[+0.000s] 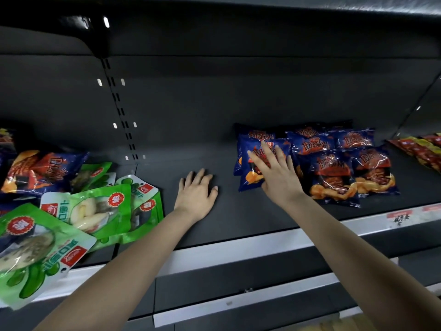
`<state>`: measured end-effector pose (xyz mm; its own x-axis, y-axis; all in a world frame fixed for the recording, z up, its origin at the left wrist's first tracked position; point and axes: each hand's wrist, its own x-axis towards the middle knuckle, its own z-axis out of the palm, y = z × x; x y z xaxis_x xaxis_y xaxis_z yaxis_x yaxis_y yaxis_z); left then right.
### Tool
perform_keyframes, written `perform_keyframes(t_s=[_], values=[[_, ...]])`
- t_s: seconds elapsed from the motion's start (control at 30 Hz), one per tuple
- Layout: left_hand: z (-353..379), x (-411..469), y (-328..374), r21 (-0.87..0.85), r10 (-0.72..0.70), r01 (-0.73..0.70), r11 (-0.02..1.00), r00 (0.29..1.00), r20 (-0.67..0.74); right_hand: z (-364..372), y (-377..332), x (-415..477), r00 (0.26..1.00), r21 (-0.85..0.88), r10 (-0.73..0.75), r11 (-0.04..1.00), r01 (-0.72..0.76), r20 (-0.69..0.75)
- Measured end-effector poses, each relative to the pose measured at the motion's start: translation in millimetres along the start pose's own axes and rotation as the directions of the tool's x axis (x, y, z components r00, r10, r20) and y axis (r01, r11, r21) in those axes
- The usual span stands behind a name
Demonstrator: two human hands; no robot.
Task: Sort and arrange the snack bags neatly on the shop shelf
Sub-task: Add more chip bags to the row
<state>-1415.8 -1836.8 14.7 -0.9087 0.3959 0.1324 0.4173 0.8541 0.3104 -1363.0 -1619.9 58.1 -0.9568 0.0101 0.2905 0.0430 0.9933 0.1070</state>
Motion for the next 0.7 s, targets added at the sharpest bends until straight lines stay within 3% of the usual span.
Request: perform_keyframes(t_s=[0.2,0.7], values=[[3.3,-1.6,-0.2,0.019,0.027,-0.027,0.999,0.999,-0.037,18.5,0.9,-3.6,0.999,-0.057,-0.036,0.998,0.037,0.015],[3.9,-2.4,0.9,-0.001,0.004,-0.004,1.0,0.998,-0.066,33.6,6.4,-1.9,0.994,0.077,-0.062,0.995,0.069,-0.092]])
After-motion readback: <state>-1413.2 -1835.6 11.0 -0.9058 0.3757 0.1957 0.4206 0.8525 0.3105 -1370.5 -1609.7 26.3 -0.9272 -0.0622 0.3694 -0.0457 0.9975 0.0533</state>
